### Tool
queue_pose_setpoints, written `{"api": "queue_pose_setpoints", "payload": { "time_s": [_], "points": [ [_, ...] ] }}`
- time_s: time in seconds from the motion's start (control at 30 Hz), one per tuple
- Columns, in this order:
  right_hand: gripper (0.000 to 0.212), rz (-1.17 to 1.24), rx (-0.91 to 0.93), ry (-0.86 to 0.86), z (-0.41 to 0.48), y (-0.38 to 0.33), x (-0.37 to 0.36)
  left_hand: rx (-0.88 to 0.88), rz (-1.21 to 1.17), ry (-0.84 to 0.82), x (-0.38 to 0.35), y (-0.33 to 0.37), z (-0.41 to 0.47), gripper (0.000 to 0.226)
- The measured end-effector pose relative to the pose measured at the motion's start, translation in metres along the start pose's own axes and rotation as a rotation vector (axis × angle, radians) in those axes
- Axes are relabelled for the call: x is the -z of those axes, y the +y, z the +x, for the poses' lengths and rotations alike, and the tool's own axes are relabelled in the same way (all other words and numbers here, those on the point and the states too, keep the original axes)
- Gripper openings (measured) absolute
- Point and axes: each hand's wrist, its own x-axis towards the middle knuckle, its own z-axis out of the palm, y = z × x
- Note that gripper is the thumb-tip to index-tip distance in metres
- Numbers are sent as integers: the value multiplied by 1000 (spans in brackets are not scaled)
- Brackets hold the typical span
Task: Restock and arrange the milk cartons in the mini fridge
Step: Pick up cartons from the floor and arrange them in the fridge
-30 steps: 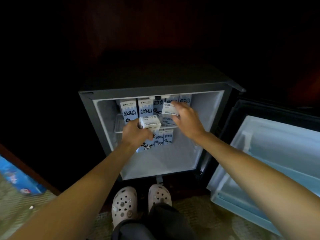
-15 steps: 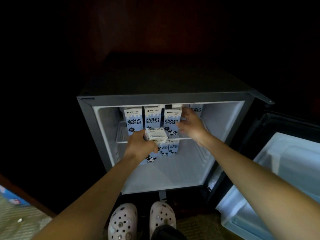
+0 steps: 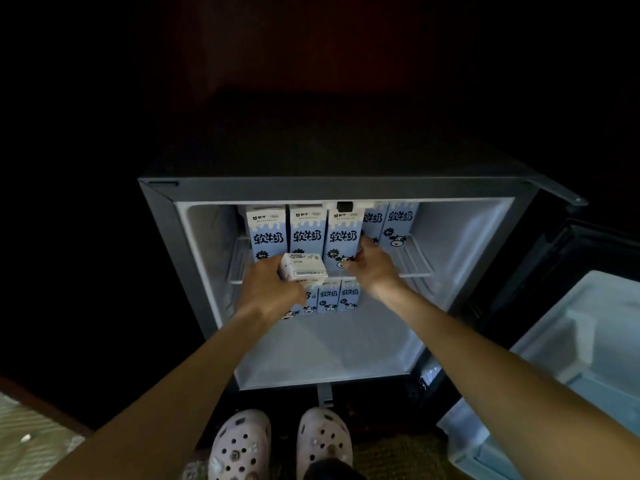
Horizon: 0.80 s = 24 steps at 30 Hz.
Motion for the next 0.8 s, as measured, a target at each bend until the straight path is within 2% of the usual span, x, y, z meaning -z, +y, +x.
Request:
{"api": "queue_pose_setpoints", "payload": {
  "time_s": [0.17, 0.3, 0.33, 0.43, 0.57, 0.63, 0.73, 0.8],
  "points": [
    [43, -163, 85, 124, 3, 5, -13, 2, 0, -26, 0, -1, -1, 46],
    [25, -278, 162, 140, 2, 4, -13, -31, 19, -21, 0, -3, 1, 39],
    [26, -279, 186, 167, 2, 3, -15, -34, 25, -25, 0, -3, 1, 39],
    [34, -141, 111, 250, 1, 7, -18, -29, 68, -11, 1, -5, 2, 32],
    [20, -195, 46, 207, 1, 7, -17, -19, 76, 34, -2, -3, -2, 41],
    [26, -254, 60, 222, -2, 12, -14, -24, 40, 49, -5, 0, -4, 37],
    [25, -90, 169, 260, -32, 12, -6, -29, -48, 63, -11, 10, -10, 35],
    [30, -10, 249, 128, -53, 15, -1, -44, -82, 69, -18, 17, -15, 38]
  ]
}}
